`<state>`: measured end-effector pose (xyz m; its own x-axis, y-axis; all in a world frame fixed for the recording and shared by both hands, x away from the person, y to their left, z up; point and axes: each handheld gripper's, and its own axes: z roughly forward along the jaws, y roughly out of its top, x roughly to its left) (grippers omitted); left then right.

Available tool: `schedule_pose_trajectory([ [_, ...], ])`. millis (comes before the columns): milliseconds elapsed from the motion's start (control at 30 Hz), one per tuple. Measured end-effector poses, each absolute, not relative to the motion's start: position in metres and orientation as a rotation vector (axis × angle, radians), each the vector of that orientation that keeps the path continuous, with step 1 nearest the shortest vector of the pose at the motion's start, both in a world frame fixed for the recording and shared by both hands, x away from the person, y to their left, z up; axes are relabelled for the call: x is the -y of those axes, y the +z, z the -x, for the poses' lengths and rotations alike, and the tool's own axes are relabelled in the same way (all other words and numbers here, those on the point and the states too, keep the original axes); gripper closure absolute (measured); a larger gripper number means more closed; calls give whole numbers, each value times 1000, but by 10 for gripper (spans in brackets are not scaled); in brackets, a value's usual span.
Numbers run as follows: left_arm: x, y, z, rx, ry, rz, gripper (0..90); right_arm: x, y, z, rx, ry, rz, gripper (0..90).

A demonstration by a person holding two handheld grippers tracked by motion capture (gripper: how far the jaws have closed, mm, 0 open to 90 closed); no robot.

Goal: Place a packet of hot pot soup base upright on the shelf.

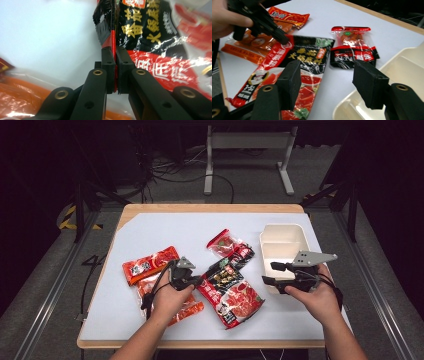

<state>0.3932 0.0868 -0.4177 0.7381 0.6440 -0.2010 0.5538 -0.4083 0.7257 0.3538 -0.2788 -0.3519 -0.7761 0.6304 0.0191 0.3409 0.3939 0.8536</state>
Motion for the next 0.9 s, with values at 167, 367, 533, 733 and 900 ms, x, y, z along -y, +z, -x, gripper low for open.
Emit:
schedule_pose_trajectory([
  [167, -84, -392, -378, -813, 201, -2046, 871, 284, -348, -352, -2333, 1338, -858, 404],
  [367, -78, -359, -355, -679, 295, -2004, 873, 285, -341, -347, -2317, 1342, -839, 403],
  [533, -74, -345, -342, -608, 348, -2004, 873, 286, -333, -343, -2298, 1341, -819, 395],
  [733, -71, -330, -328, -539, 451, -1980, 877, 283, -325, -336, -2301, 1358, -775, 393],
  [900, -76, -323, -322, -522, 534, -1947, 877, 277, -320, -331, -2322, 1383, -736, 388],
])
